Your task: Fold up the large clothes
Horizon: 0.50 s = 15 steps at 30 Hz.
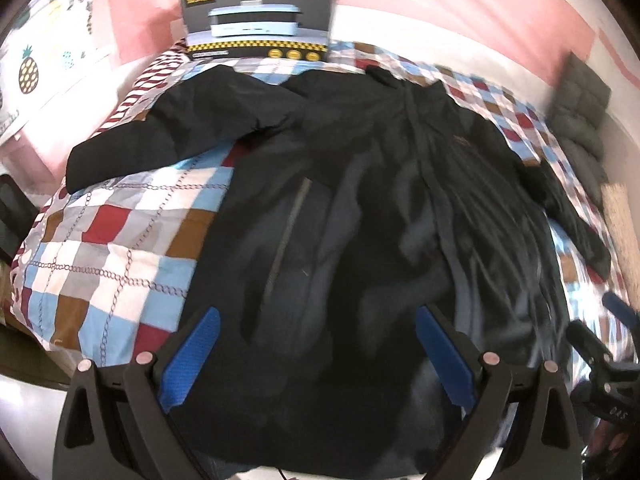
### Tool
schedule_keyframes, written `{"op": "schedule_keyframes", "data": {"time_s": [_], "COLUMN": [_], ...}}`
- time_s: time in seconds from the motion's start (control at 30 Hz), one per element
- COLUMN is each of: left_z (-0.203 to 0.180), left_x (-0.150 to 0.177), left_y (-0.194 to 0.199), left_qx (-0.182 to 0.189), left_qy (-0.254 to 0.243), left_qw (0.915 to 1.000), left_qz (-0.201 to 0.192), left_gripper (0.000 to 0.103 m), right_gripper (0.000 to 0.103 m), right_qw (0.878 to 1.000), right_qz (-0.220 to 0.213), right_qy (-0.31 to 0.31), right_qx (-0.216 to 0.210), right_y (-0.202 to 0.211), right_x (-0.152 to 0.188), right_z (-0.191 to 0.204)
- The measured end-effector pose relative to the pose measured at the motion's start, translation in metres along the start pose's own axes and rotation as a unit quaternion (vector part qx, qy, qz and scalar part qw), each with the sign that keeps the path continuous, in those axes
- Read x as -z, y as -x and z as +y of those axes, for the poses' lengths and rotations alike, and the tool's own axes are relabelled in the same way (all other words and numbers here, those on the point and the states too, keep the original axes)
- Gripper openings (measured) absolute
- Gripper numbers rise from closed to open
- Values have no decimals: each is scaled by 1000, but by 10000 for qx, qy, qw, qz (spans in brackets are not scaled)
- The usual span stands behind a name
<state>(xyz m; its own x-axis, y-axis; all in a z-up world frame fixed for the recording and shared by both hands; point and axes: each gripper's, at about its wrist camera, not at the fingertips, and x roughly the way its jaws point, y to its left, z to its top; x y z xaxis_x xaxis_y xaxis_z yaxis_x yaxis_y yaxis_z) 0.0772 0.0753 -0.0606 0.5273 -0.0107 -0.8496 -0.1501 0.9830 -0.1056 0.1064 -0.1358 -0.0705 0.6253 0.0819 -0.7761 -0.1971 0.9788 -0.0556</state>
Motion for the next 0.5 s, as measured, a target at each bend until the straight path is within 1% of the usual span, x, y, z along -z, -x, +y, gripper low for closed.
{"op": "schedule_keyframes", "data": {"time_s": [0.1, 0.2, 0.23, 0.27, 0.3, 0.4, 0.43, 0.47, 0.5], "left_z": [20, 40, 48, 53, 59, 83, 91, 100, 109], "left_x": [-13, -25, -30, -34, -39, -52, -56, -60, -64], "left_y": [-11, -21, -25, -29, -33, -46, -50, -56, -61], "left_qx": [-27, -203, -301, -382, -454, -622, -646, -586, -525], "left_qy": [233, 379, 404, 409, 429, 598, 666, 756, 838], "left_qw": [9997, 9990, 9986, 9982, 9978, 9960, 9955, 9952, 9950], "left_qz": [-53, -133, -171, -201, -218, -221, -202, -184, -156], "left_gripper": [100, 99, 98, 92, 88, 88, 88, 88, 88], "right_gripper": [102, 102, 102, 102, 102, 101, 100, 96, 95], "right_qw": [10000, 9998, 9997, 9997, 9996, 9996, 9995, 9995, 9995], "right_qz": [32, 47, 45, 45, 51, 112, 130, 161, 148], "right_qy": [60, 143, 175, 204, 228, 189, 156, 114, 109], "right_qx": [-70, -119, -135, -138, -152, -201, -233, -251, -253], "right_y": [-11, -22, -25, -29, -33, -44, -46, -51, -53], "right_x": [-11, -21, -25, -28, -32, -42, -42, -47, -49], "right_z": [5, 9, 11, 12, 14, 16, 16, 15, 16]}}
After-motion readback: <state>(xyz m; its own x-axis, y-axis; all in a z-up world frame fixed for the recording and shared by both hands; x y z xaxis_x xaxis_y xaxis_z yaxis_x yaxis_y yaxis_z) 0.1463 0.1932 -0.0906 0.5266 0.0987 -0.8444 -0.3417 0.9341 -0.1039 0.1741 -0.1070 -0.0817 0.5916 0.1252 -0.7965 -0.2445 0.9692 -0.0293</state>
